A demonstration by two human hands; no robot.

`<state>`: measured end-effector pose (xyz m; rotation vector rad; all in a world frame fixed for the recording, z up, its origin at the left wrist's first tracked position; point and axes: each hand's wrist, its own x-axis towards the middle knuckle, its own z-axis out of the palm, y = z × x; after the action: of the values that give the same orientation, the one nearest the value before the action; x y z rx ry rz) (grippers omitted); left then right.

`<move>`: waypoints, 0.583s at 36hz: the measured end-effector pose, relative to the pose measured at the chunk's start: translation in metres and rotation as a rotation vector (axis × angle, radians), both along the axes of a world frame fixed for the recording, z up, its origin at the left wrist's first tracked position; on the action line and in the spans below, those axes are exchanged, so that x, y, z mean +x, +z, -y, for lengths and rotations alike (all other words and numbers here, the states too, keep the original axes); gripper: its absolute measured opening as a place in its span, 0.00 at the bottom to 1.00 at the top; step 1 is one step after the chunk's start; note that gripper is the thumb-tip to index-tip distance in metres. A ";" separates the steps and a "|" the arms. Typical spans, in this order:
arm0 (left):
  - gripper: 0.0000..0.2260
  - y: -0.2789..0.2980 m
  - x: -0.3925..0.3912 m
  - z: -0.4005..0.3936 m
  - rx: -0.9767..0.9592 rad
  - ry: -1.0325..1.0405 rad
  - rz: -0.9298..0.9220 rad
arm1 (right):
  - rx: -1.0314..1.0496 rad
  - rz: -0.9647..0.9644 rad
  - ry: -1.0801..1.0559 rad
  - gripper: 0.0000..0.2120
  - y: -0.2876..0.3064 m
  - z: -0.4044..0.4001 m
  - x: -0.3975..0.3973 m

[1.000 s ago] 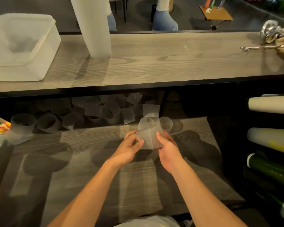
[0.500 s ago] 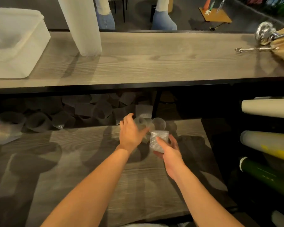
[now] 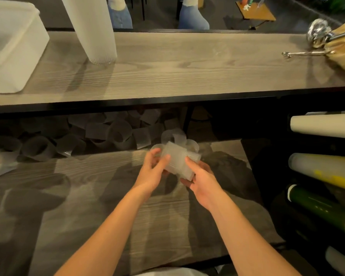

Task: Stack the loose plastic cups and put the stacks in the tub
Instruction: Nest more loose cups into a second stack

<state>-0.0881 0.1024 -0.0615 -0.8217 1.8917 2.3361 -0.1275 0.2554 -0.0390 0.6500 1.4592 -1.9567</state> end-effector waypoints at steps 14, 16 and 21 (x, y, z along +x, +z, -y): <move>0.19 -0.038 -0.017 0.027 -0.966 -0.276 0.086 | 0.105 -0.044 0.140 0.30 -0.006 -0.002 -0.003; 0.13 -0.057 -0.016 0.032 -1.178 -0.418 0.186 | 0.099 -0.024 0.123 0.28 -0.009 -0.002 -0.004; 0.06 -0.053 -0.007 0.032 -0.726 -0.024 0.097 | 0.003 0.009 0.045 0.23 -0.017 -0.009 -0.005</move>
<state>-0.0947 0.0702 -0.1140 -0.9023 2.7001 1.5259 -0.1324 0.2642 -0.0560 0.6209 1.4591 -1.9158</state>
